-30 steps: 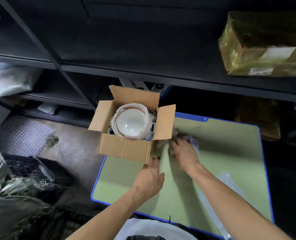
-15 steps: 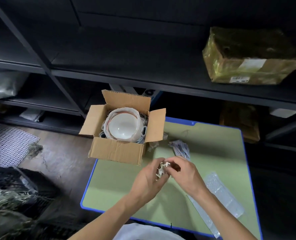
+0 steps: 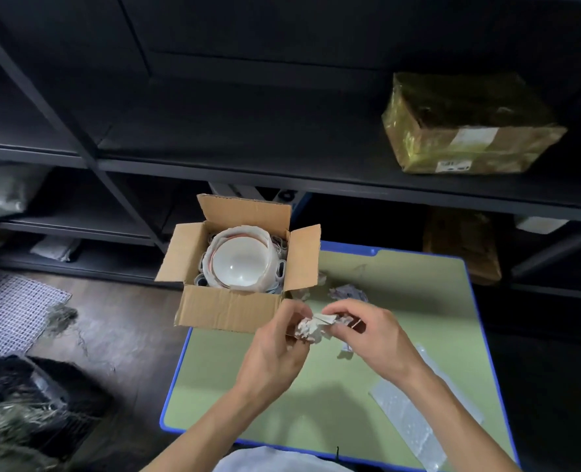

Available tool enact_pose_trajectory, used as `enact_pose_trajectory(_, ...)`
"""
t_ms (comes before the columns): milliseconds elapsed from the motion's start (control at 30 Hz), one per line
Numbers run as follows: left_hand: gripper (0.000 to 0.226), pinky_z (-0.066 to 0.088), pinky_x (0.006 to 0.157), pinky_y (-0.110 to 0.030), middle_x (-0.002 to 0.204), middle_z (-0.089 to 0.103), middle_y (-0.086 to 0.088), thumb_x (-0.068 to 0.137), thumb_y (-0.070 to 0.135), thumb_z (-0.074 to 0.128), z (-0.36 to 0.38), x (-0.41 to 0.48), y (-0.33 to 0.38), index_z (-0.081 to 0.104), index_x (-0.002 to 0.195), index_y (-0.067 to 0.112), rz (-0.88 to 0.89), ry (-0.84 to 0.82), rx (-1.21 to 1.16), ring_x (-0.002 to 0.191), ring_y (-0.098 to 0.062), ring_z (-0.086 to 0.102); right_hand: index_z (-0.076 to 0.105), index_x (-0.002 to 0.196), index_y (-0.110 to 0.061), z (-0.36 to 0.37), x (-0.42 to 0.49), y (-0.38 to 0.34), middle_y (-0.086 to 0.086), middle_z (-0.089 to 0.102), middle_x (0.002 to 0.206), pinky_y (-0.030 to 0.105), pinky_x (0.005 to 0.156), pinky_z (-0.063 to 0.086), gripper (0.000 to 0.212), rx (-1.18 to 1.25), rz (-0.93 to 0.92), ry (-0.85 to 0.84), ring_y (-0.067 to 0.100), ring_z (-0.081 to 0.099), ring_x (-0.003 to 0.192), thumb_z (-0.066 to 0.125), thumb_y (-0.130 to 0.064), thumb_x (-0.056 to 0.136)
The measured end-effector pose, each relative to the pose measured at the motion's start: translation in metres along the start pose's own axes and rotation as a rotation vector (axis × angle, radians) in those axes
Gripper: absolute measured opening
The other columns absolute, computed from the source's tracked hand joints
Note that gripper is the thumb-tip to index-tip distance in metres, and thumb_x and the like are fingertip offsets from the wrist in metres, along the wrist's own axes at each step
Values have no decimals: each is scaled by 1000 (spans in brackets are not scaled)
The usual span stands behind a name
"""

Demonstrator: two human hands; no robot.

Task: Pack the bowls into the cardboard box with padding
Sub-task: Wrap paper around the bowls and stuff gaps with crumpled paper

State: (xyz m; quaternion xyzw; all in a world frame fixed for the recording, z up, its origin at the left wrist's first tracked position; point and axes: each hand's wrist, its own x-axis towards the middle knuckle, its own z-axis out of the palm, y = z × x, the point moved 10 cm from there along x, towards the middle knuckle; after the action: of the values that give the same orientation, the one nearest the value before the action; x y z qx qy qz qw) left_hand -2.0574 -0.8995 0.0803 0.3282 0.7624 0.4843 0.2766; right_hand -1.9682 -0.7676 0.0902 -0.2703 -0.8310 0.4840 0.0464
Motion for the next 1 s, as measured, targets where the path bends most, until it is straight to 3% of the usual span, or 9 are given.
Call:
enact_pose_trajectory(100,34,54,83,-35,94,63,9,83,17,68,-8,-4,6,51,108,32,23,-60,-44,86,-17,62,69,95,-34,-3,5,-16,-20,68,96,17,73,46,18,-16,-47,48,6,63,85,73,-18,87)
enact_pose_trajectory(200,21,52,78,-30,91,61,12,90,29,68,-26,-3,6,52,103,33,39,13,-54,82,-13,60,64,95,-35,7,9,-35,-13,67,92,26,73,50,18,-48,-89,23,11,62,80,71,-20,88)
enact_pose_trajectory(300,18,50,67,-30,81,61,12,95,15,64,-53,6,7,55,93,30,57,110,-43,72,-15,59,64,94,-35,26,12,-58,-16,65,93,19,73,49,16,-25,-136,-70,9,61,86,73,-23,88)
enact_pose_trajectory(400,17,42,59,-20,77,61,6,93,7,64,-73,17,11,58,90,22,52,103,-41,61,-7,52,65,88,-31,36,23,-68,-19,64,85,15,69,45,10,12,-121,-70,7,60,81,74,-26,88)
enact_pose_trajectory(533,8,47,66,-32,84,63,5,95,24,60,-87,38,13,59,92,31,47,33,-8,71,-18,55,61,84,-28,35,41,-76,-13,62,77,28,69,49,15,-36,-92,63,11,57,73,73,-19,87)
enact_pose_trajectory(667,10,48,77,-22,97,64,12,100,20,56,-101,81,29,64,99,25,153,19,93,88,-4,60,58,86,-26,25,58,-87,-14,63,74,24,68,47,14,-30,-30,233,9,57,69,70,-19,89)
enact_pose_trajectory(767,11,50,85,-24,104,62,10,97,15,57,-101,118,37,65,100,23,258,-17,205,97,-2,58,56,90,-24,18,75,-88,-13,61,73,24,64,42,11,-75,31,353,8,54,67,67,-23,92)
enact_pose_trajectory(867,14,50,83,-31,102,64,6,93,9,58,-91,150,40,64,102,19,343,-96,322,94,-10,60,51,98,-27,16,95,-81,-11,64,87,35,69,44,14,-161,94,399,14,58,81,64,-27,93)
enact_pose_trajectory(1000,19,50,71,-41,91,66,5,86,5,58,-81,175,35,64,97,19,476,-177,522,84,-19,61,50,109,-21,26,116,-76,-4,63,103,34,68,36,18,-325,105,398,23,58,92,60,-24,95)
